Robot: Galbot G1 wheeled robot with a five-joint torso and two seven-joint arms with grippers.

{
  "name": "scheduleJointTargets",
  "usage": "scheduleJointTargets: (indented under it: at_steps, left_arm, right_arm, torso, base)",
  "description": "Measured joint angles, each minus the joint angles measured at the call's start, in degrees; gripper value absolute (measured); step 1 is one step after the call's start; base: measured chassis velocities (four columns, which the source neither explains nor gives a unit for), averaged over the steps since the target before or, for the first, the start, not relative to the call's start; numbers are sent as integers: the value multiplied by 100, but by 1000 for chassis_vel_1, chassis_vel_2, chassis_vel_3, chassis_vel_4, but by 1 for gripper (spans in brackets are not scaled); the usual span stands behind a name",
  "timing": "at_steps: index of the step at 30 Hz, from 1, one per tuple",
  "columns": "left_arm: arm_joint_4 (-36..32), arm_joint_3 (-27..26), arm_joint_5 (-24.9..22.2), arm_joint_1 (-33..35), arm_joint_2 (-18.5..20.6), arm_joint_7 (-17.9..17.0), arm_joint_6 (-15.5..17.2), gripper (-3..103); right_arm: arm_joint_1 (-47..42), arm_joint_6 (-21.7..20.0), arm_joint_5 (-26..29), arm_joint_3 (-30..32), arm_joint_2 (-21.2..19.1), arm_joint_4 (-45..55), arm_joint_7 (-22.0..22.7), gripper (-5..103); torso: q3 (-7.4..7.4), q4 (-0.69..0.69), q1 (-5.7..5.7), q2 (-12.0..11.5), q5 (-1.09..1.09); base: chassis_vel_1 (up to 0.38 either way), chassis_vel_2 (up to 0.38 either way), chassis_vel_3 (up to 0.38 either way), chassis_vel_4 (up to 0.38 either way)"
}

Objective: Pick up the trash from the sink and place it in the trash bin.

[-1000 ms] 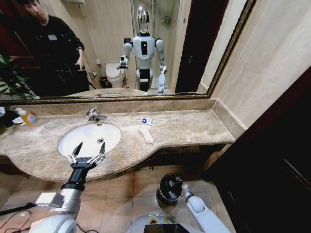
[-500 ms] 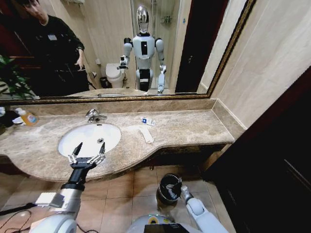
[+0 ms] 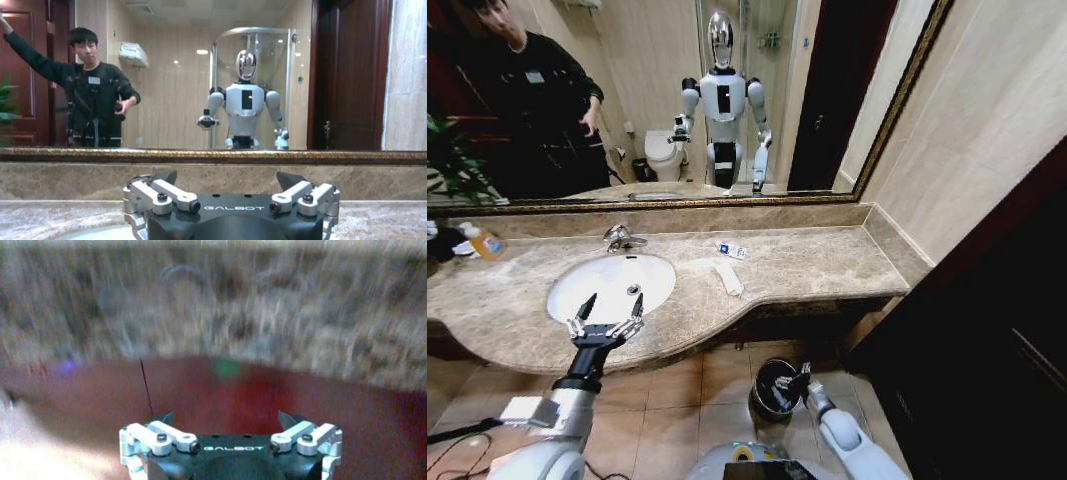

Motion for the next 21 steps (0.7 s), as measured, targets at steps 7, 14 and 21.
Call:
scheduleJointTargets:
  at_steps: [7, 14, 21]
  left_arm:
    - [0, 1, 0, 0, 0, 0, 0, 100]
    - [0, 1, 0, 0, 0, 0, 0, 100]
    - [0, 1, 0, 0, 0, 0, 0, 100]
  right_arm:
    - [-458, -375, 407, 6, -263, 2049, 442, 100]
    - [-297, -700, 534, -199, -439, 2963, 628, 100]
    - [1247, -1337, 1382, -568, -1066, 2647, 400, 100]
  torso:
    - [0, 0, 0, 0, -2]
    - [0, 0, 0, 0, -1]
    - [1, -1, 0, 0, 0]
  base:
    - [0, 0, 0, 0]
    - [0, 0, 0, 0]
    - [0, 0, 0, 0]
